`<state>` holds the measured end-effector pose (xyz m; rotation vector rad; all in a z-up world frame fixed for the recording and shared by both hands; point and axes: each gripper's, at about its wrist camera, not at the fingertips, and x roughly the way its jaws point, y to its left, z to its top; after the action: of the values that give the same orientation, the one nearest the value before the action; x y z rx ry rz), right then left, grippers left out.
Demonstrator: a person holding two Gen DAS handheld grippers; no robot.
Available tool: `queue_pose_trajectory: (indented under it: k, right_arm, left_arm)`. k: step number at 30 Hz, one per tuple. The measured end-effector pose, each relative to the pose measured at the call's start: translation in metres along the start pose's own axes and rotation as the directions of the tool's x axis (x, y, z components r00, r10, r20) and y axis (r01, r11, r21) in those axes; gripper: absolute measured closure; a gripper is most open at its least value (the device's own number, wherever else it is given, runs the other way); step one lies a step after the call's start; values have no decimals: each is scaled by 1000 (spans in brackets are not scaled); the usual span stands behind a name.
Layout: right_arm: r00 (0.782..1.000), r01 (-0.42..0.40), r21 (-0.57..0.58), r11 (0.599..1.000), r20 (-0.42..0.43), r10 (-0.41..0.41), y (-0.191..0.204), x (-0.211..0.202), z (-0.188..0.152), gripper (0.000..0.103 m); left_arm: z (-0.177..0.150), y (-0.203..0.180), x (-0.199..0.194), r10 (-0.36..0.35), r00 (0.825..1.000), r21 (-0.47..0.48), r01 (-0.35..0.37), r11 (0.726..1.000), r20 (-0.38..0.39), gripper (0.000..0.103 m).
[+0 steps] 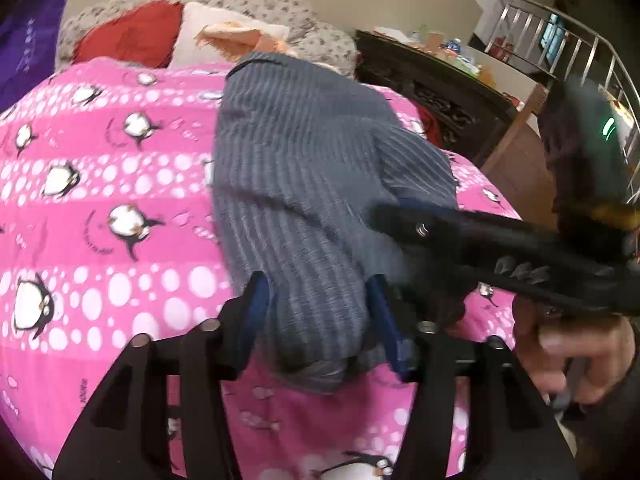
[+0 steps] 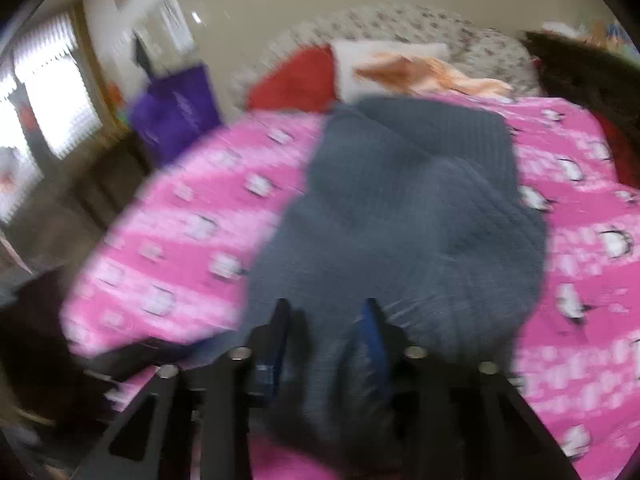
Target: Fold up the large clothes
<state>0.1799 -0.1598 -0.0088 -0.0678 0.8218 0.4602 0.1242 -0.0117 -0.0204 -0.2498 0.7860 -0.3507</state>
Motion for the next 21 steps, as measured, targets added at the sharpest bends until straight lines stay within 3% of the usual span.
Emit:
queue_pose_trajectory:
  k: [5,6,11,14,17,21]
  right_arm:
    - [997,73,-12,997,-3,-73,-28,-19,-30,73]
    - [996,91,-18,996,-3,-91,-32,-17,-40,69]
    - [999,10,50,999,49,-12,-53,-6,-56,65]
    - [999,4,55,998,36,-6,-49,-14,-49,64]
    - [996,-9,109,994,93,-1,-55,-36,-28,65]
    - [966,149,240,959,170,-193,-58,-52,22,64]
  left_arm:
    - [-13,26,26,-104,992,-174,90,981,-71,32]
    - [-15,24,28,-95,994,-165,84,983,-59,32]
    - [-11,7,15,-32,998,-93,27,995,-61,35]
    - [1,-14,-11,34,999,-11,-33,999,30,37]
    - [25,-35,-27,19,991,38,-24,999,132,37]
    - [76,-43,-6,84,977,3,-86,996,195,37]
